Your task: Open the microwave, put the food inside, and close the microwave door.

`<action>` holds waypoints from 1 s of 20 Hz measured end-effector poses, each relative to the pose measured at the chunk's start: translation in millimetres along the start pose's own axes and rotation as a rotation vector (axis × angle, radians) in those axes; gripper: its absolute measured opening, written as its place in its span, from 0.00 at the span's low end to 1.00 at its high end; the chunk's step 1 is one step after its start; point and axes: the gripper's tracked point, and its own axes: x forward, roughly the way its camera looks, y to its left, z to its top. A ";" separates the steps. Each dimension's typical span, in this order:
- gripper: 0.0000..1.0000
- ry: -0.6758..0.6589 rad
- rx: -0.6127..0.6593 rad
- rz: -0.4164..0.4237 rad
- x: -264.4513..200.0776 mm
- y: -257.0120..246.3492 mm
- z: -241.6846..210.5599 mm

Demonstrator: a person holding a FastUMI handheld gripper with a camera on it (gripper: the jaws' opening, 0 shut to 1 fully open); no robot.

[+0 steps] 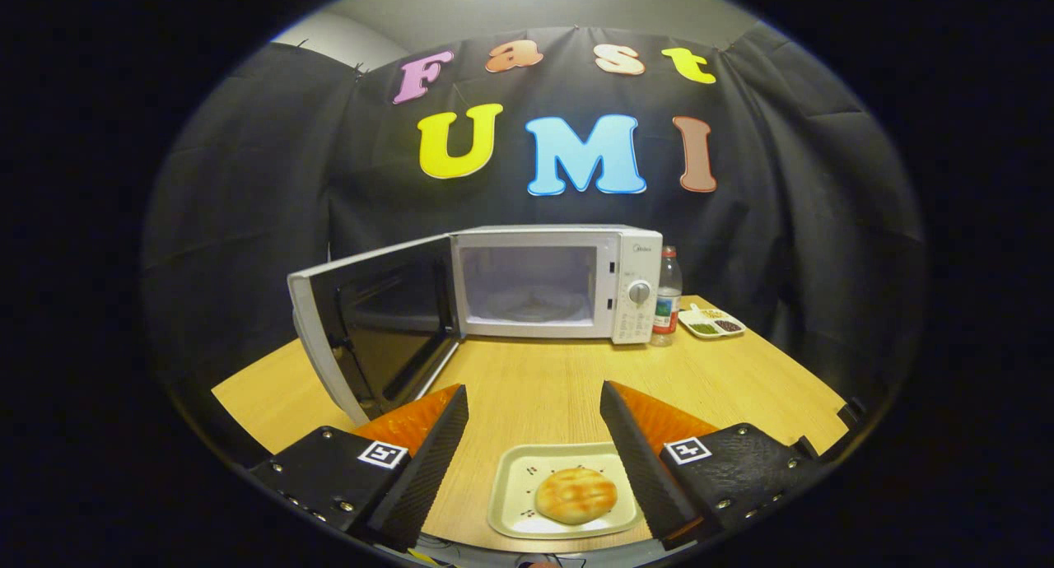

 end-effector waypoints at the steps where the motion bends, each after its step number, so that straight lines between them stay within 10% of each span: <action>1: 0.98 0.020 0.004 -0.011 1.9 -4.1 -9.8; 20: 0.98 0.332 0.000 -0.092 27.0 -29.9 -129.4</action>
